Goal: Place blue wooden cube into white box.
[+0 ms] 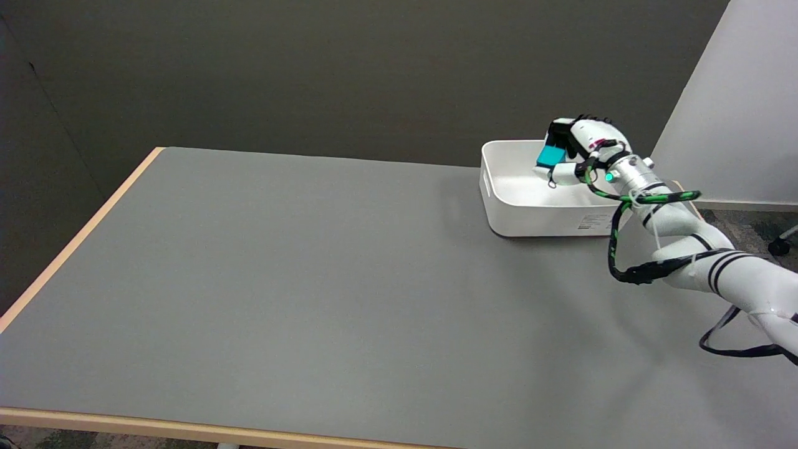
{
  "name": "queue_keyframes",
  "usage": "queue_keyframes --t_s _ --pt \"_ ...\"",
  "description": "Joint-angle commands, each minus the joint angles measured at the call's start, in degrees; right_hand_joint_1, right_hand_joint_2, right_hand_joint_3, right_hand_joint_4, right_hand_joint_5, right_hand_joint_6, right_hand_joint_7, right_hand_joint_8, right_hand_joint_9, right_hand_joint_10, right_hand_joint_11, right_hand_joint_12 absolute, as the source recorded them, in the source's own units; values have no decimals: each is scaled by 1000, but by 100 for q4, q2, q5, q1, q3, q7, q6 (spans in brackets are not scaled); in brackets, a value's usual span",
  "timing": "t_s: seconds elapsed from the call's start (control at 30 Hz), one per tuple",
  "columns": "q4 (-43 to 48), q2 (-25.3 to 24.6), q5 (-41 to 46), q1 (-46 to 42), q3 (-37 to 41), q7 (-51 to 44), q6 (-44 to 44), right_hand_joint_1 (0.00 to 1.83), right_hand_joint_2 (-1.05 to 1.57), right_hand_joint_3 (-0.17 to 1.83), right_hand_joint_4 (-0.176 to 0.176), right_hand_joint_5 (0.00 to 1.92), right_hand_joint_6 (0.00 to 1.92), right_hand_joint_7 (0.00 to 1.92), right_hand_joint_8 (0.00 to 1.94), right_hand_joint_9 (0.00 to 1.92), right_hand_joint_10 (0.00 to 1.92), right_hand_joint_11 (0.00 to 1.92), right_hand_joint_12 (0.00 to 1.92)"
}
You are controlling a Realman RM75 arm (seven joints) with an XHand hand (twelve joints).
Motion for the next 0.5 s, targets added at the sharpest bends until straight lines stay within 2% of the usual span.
queue_keyframes --t_s 0.03,0.17,0.23,0.27,0.3,0.33,0.4,0.5 --pt "-390 -191 582 15 -179 -1484 -1533 1181 1021 535 -176 684 1534 729 1566 814 1757 422 1435" --pt "-390 -183 1149 -159 -169 -1484 -1414 1180 1041 497 -176 678 1527 725 1559 815 1763 415 1430" --pt "-383 -167 1399 -235 -130 -1484 -1372 1178 1148 282 -176 655 1499 706 1523 768 1710 331 1406" --pt "-383 -159 1460 -273 -100 -1484 -1357 1124 1145 258 -151 608 1395 672 1407 715 1610 275 1378" --pt "-383 -159 1471 -297 -83 -1484 -1341 846 881 634 -23 416 919 538 890 556 1224 179 1288" --pt "-383 -151 1480 -347 -33 -1484 -1340 606 667 940 79 256 532 411 469 408 889 103 1200" --pt "-383 -135 1480 -416 36 -1484 -1324 496 633 989 82 203 471 287 387 277 716 101 1112" --pt "-399 -136 1480 -569 213 -1476 -1324 423 592 935 88 154 405 185 280 144 598 33 1137"
